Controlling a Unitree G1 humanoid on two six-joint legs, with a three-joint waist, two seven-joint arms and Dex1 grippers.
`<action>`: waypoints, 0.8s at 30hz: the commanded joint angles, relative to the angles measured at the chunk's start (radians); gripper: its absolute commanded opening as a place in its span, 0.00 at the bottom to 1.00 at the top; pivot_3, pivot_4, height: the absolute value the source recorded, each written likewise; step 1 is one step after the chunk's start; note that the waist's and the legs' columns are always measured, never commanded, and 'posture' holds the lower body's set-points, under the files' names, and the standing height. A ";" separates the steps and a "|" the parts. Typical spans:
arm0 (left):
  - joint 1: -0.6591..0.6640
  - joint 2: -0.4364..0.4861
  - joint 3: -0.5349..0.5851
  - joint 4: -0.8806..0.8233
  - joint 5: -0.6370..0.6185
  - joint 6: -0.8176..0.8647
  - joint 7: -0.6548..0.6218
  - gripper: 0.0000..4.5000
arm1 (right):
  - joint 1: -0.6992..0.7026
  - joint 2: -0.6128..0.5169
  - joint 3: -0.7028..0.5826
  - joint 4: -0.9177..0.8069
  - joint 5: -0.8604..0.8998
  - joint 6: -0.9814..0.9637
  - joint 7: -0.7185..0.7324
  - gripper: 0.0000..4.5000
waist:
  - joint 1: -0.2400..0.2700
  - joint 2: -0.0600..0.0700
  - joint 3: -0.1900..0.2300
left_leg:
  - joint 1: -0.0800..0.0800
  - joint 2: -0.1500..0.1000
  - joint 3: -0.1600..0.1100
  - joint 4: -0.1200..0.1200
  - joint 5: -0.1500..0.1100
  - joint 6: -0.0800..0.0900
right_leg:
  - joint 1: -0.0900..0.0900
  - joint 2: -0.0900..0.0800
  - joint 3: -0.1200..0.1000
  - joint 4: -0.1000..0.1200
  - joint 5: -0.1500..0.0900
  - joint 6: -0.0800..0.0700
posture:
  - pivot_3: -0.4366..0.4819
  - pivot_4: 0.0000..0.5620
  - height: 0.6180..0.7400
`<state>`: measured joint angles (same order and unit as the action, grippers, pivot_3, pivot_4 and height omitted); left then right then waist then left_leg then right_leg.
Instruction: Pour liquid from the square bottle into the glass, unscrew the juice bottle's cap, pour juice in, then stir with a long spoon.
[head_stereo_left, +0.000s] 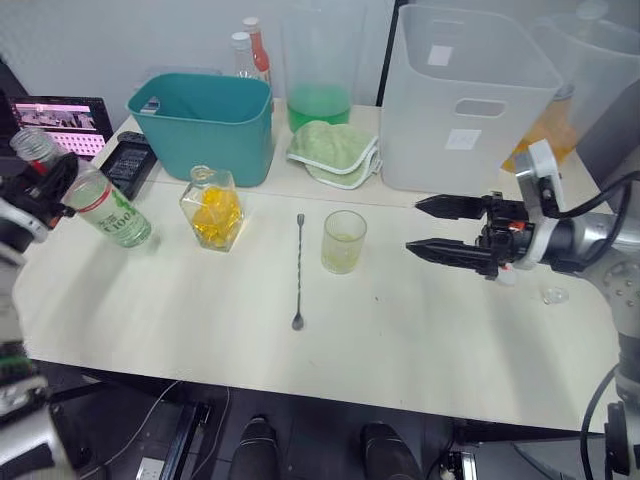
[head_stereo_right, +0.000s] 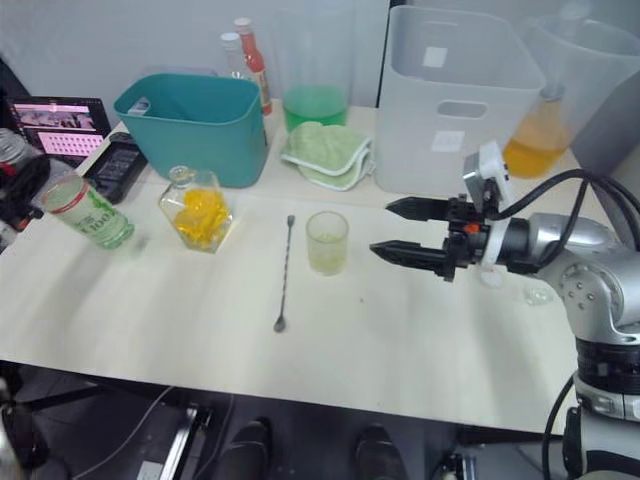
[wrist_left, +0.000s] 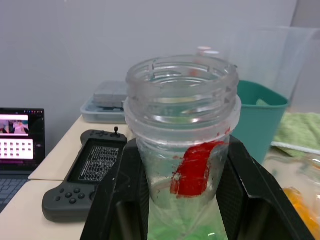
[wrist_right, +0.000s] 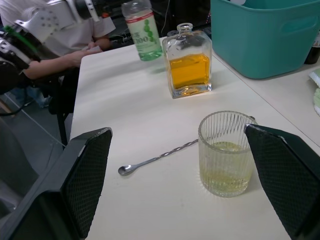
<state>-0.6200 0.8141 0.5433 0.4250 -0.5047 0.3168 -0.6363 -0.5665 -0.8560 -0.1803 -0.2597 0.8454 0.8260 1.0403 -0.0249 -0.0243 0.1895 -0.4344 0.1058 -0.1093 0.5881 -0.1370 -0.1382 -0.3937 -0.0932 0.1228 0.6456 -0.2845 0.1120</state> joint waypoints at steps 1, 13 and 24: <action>-0.129 0.003 -0.060 0.146 0.070 -0.114 0.002 0.30 | 0.004 -0.024 -0.060 -0.050 0.036 0.027 -0.032 1.00 | 0.000 0.000 0.000 | 0.000 0.000 0.000 0.000 0.000 0.000 | 0.001 0.000 0.000 0.000 0.000 0.000 | 0.48 0.27 0.95; -0.235 -0.055 -0.160 0.383 0.163 -0.250 -0.024 0.30 | -0.003 0.009 -0.064 -0.069 0.108 0.115 -0.127 1.00 | -0.014 0.000 0.000 | 0.000 0.000 0.000 0.000 0.001 -0.001 | 0.000 0.000 0.000 0.001 0.000 0.000 | 0.48 0.27 0.95; -0.182 -0.026 -0.136 0.319 0.143 -0.224 -0.048 0.88 | -0.015 0.030 -0.026 -0.057 0.107 0.109 -0.121 1.00 | -0.020 0.000 0.000 | 0.000 0.000 0.000 0.000 0.001 -0.001 | 0.001 0.000 0.000 0.002 0.000 0.000 | 0.48 0.27 0.95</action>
<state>-0.7966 0.7598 0.3805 0.7963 -0.3403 0.0932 -0.6757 -0.5607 -0.8275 -0.2006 -0.3047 0.9286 0.9380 0.9135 -0.0449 -0.0243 0.1894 -0.4339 0.1060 -0.1093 0.5880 -0.1361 -0.1393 -0.3931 -0.0932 0.1225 0.6477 -0.2845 0.1121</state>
